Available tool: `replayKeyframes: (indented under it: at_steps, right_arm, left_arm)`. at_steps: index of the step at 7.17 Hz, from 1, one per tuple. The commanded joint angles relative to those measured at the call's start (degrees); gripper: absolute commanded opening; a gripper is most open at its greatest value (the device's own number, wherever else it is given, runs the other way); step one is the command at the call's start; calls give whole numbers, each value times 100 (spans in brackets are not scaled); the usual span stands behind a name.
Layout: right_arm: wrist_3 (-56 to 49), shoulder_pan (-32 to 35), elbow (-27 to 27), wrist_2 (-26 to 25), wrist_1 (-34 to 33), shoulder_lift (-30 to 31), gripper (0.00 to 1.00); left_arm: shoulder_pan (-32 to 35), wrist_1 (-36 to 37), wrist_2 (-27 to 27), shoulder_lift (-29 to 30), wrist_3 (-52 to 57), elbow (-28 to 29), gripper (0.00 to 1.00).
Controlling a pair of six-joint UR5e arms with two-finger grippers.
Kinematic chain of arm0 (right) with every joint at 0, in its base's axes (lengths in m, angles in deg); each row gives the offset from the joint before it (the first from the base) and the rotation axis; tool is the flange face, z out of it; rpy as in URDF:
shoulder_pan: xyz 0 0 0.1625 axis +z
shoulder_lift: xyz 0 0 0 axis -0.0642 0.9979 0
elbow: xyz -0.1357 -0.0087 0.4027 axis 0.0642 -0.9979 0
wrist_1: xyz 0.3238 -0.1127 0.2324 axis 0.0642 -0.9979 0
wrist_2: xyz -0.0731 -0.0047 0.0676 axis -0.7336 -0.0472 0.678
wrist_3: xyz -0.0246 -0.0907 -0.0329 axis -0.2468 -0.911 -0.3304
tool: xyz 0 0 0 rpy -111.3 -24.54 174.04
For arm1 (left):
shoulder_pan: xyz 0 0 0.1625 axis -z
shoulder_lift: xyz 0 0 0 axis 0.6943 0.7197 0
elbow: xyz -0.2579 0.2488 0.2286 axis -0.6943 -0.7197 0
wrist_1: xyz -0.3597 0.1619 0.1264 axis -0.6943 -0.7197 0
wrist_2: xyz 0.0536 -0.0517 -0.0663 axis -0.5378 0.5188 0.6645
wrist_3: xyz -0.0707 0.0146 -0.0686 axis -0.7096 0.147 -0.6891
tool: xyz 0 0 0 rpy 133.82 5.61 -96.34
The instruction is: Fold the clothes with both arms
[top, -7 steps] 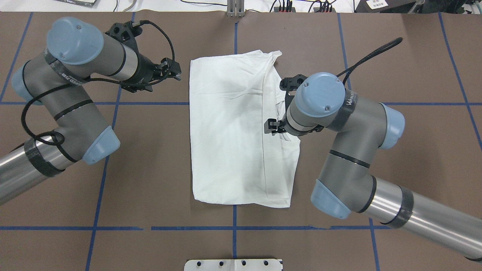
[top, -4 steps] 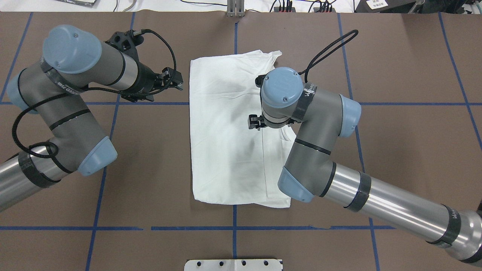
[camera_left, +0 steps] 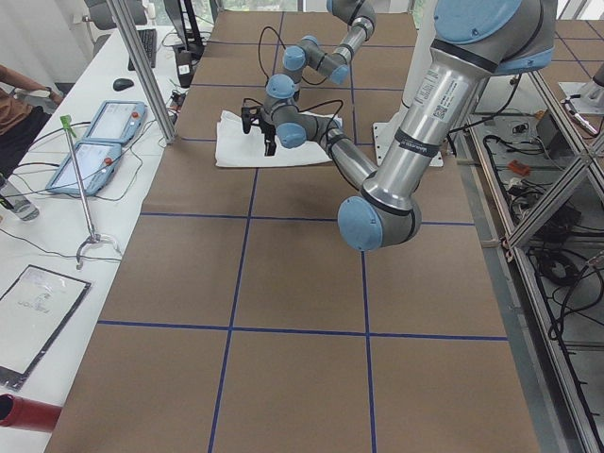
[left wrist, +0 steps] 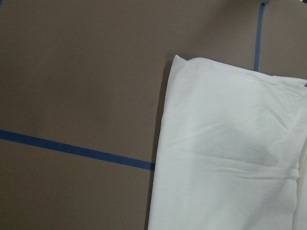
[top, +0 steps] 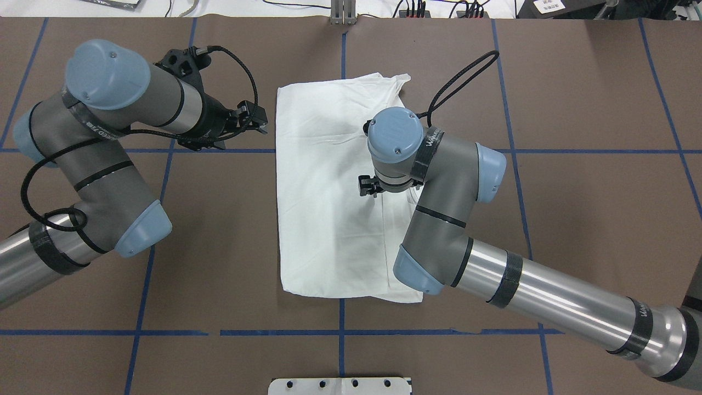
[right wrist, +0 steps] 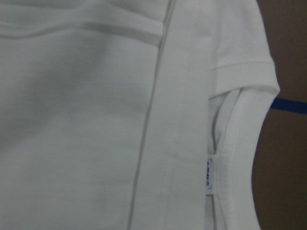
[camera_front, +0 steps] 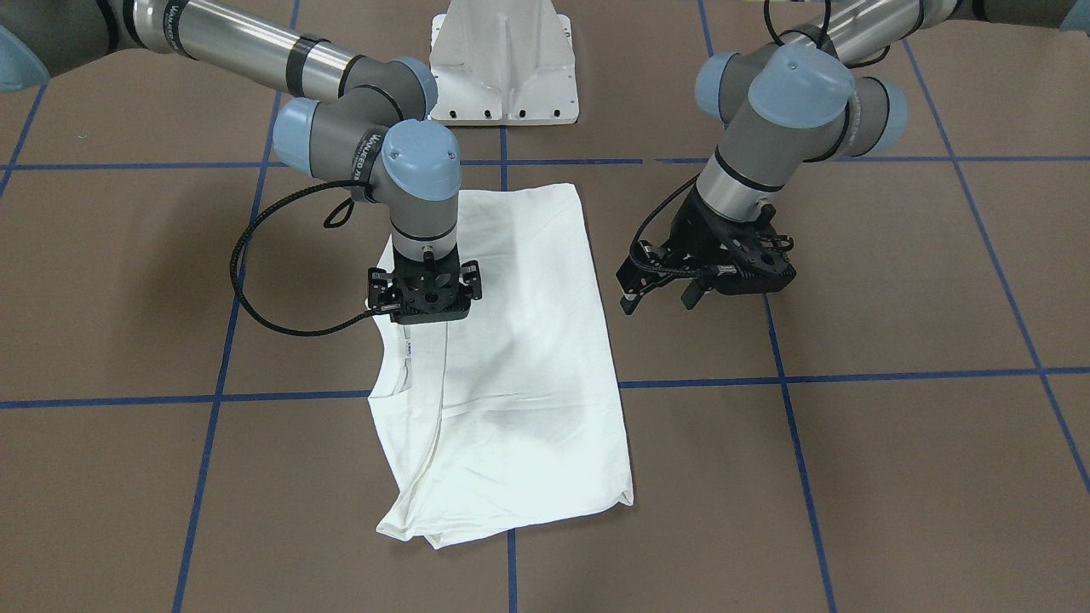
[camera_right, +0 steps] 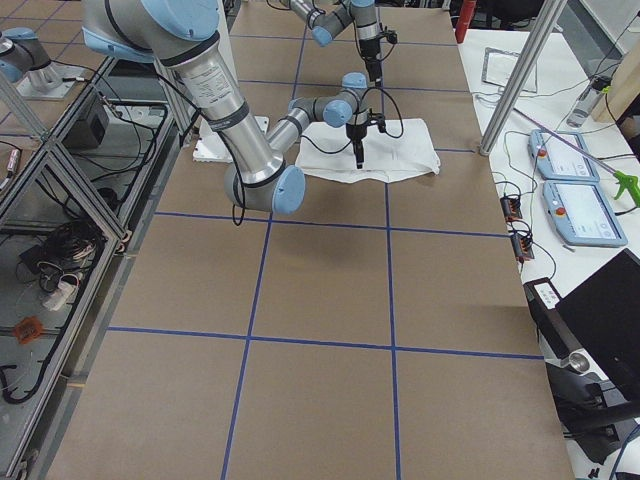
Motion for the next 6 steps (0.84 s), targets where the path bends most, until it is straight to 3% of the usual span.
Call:
replayKeyframes:
  at_steps: [1, 6]
  right_arm:
    - [-35, -30, -81, -3, -1, 18, 100]
    - [-421, 74, -81, 24, -211, 98, 100]
  left_arm:
    - [-12, -6, 4, -1, -5, 4, 100]
    - [-153, -41, -5, 16, -181, 4, 100]
